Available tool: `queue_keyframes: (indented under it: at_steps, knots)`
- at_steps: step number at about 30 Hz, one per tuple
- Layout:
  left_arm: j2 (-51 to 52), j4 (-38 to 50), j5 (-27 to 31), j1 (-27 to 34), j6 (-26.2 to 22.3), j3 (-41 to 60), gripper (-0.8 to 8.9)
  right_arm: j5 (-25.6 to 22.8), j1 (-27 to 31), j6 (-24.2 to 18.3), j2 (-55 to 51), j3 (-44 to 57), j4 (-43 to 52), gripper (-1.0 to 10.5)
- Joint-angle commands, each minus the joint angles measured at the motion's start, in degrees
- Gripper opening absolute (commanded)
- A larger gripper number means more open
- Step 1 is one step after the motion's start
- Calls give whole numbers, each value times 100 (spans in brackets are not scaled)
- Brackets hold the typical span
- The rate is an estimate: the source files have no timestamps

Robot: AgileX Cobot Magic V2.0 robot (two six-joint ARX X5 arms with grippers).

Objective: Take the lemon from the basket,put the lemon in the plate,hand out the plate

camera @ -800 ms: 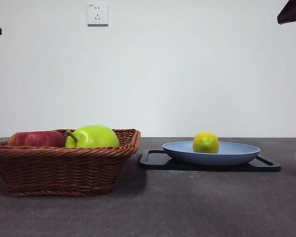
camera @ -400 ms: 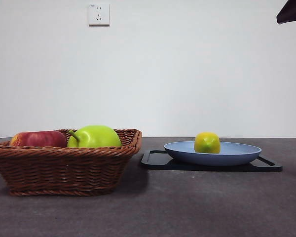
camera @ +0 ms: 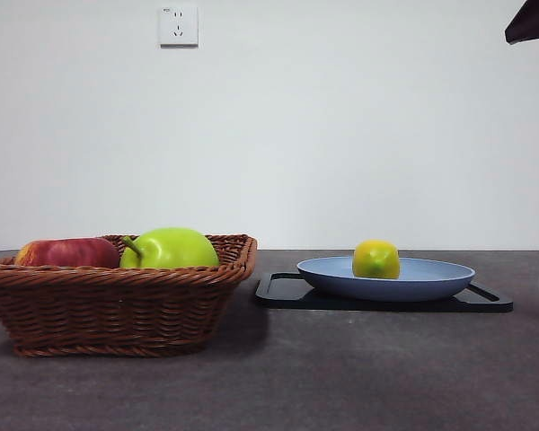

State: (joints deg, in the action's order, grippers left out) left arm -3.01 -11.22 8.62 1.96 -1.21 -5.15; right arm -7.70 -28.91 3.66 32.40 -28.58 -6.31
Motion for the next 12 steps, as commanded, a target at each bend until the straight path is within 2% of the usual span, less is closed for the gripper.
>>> queue_keyframes:
  at_steps: [1, 12]
  knots:
    - [114, 48, -11, 37, 155, 155, 8, -20, -37, 59, 11, -46, 70, 3]
    - [293, -192, -271, 39, 369, 365, 8, -20, -37, 59, 11, -46, 72, 3]
